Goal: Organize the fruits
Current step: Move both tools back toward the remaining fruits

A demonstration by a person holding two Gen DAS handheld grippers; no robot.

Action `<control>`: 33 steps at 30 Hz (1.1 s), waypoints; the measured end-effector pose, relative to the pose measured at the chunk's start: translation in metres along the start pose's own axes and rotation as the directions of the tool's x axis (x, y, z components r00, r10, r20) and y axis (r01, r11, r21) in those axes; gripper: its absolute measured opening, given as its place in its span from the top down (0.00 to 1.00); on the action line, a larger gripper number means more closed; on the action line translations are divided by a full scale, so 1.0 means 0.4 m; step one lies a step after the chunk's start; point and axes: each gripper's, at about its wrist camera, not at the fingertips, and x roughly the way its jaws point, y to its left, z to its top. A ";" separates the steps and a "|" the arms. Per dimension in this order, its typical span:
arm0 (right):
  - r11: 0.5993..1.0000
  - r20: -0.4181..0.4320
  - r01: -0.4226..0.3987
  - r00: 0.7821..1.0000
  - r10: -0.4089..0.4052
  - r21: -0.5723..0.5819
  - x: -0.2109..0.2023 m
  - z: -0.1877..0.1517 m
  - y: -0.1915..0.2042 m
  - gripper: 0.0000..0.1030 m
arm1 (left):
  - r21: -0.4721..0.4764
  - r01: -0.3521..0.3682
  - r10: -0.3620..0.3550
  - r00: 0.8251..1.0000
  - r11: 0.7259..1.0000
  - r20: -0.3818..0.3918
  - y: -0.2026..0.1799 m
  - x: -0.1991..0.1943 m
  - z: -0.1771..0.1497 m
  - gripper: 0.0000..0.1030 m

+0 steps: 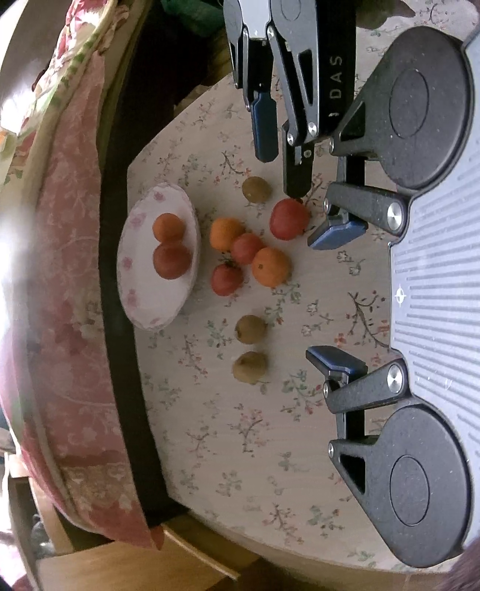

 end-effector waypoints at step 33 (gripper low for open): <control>0.991 0.020 0.073 0.997 -0.075 0.117 0.007 0.023 -0.125 0.55 | -0.024 0.139 -0.140 0.990 0.990 -0.016 -0.114 0.133 0.026 0.47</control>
